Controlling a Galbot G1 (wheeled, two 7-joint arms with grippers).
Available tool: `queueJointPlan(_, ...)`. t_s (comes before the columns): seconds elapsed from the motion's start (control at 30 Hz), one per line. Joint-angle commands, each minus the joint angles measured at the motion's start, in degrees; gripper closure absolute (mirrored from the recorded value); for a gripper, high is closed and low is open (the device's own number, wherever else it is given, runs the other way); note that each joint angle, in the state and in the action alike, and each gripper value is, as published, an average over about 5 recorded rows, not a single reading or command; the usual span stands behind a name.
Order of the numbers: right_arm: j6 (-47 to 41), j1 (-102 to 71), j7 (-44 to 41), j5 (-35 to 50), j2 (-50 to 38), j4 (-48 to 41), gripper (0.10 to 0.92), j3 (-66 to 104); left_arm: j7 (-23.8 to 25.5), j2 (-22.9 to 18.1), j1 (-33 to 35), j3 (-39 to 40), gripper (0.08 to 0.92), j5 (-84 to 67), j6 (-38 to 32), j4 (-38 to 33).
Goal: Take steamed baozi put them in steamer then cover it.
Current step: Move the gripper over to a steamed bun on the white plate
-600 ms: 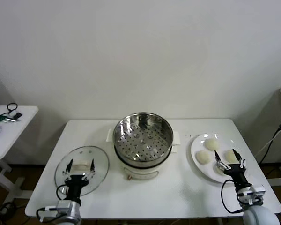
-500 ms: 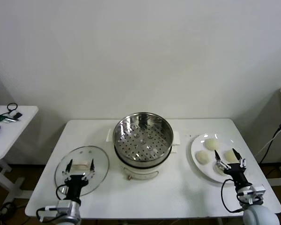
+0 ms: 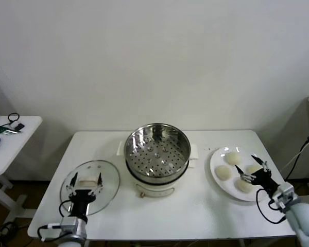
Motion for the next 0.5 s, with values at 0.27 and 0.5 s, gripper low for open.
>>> queueJointPlan(0.27,3.8,39.9,-28.6,-18.8,-15.1,-18.2,0.203,-34.7,-0.6,1.6,-0.3,-0.1,0.177,0.0,1.2,-0.3)
queueJointPlan(0.5,5.7,61.8,-30.4,-20.7,-9.6,-25.9,0.203,-60.2,-0.7,2.9,0.1,-0.3,0.177,-0.4,1.3,-0.2)
